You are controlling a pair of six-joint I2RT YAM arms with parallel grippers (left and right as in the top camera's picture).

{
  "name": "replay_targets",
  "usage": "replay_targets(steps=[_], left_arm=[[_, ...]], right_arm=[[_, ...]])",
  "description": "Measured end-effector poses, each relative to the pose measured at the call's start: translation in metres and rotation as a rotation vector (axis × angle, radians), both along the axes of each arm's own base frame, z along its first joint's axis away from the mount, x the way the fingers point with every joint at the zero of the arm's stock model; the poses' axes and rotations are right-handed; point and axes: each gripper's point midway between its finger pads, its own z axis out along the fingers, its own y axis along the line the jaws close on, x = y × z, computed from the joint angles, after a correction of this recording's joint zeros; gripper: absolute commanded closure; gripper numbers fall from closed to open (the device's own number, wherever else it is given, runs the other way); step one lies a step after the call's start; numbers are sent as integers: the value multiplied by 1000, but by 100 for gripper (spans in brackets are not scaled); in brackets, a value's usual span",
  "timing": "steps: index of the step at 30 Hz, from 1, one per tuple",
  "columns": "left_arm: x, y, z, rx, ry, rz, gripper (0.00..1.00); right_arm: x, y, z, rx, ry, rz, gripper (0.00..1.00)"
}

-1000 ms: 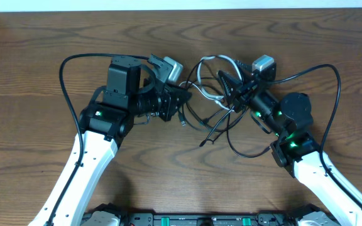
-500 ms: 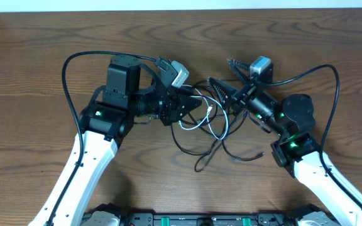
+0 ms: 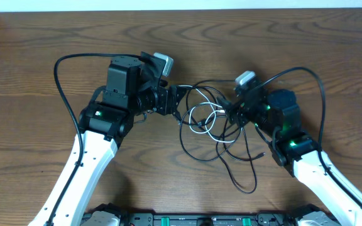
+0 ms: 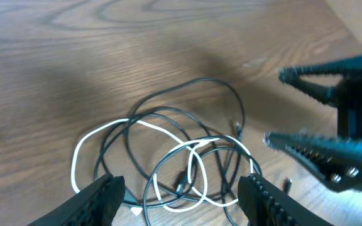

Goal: Untangle cables

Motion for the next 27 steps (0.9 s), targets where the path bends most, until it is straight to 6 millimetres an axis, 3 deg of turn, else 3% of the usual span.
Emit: replay_targets(steps=[6, 14, 16, 18, 19, 20, 24, 26, 27], left_arm=[[4, 6, -2, 12, 7, 46, 36], [5, 7, -3, 18, 7, 58, 36], [5, 7, -3, 18, 7, 58, 36], [5, 7, -3, 18, 7, 58, 36], [5, 8, -3, 19, 7, 58, 36], [5, 8, -3, 20, 7, 59, 36], [5, 8, -3, 20, 7, 60, 36], [5, 8, -3, 20, 7, 60, 36], [5, 8, -3, 20, 7, 60, 36]], right_arm=[[1, -2, -45, -153, 50, 52, 26], [-9, -14, -116, -266, 242, 56, 45], [-9, -15, -122, -275, 255, 57, 57], [-8, -15, -127, -280, 259, 55, 80], [-7, -15, -128, -281, 261, 54, 97], [-7, -15, -129, -282, 260, 53, 99], [-8, -12, -127, -269, 256, 72, 97], [-9, -8, -125, -253, 254, 91, 75], [-10, -6, -125, -247, 254, 100, 69]])
